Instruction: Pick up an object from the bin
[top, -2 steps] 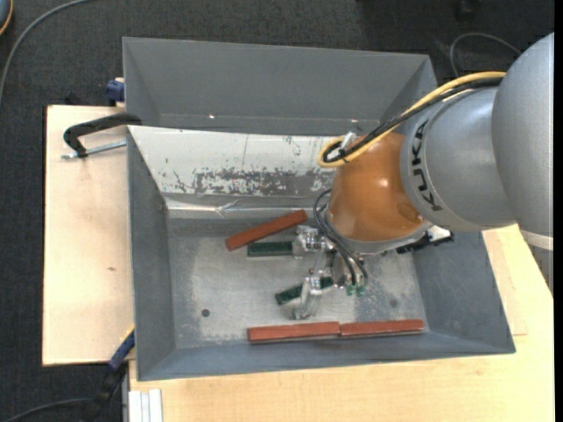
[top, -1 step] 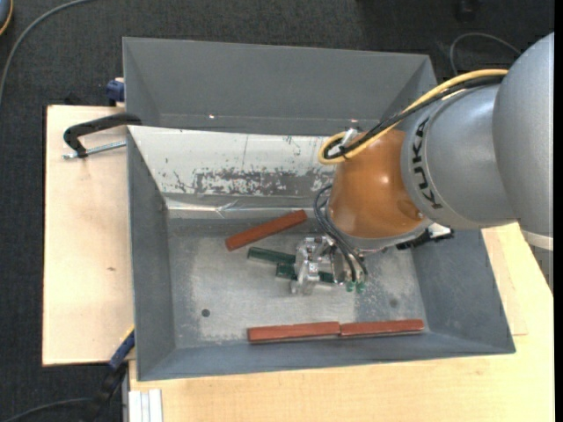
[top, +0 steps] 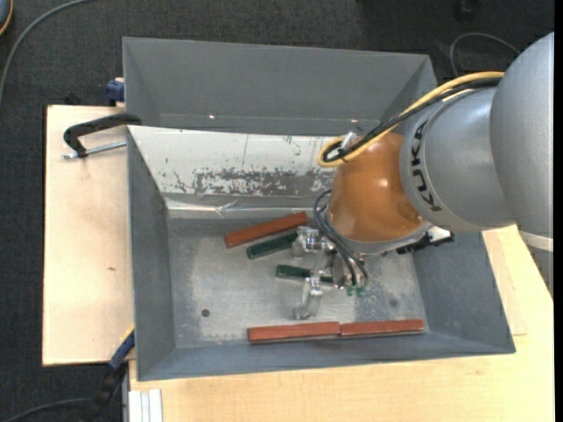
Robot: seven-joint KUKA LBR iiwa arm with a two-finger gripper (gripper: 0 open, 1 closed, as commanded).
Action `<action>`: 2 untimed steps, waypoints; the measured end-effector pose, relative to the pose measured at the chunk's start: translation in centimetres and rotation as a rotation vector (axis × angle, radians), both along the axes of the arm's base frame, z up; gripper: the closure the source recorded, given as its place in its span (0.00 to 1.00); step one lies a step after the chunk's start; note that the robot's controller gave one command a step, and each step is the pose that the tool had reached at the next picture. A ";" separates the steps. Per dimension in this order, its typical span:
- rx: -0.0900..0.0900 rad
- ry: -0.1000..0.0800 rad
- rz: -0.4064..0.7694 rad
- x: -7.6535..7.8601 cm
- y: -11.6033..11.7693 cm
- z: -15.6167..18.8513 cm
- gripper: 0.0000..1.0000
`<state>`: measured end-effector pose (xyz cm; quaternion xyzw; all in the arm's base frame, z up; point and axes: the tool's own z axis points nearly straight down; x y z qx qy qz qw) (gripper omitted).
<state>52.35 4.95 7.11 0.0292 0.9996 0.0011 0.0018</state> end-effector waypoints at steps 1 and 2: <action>0.000 0.001 -0.001 0.0 0.0 -0.1 1.00; -0.002 -0.011 0.311 3.6 2.1 14.2 1.00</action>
Offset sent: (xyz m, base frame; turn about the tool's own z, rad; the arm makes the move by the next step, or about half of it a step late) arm 0.0000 0.0000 0.0000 0.0000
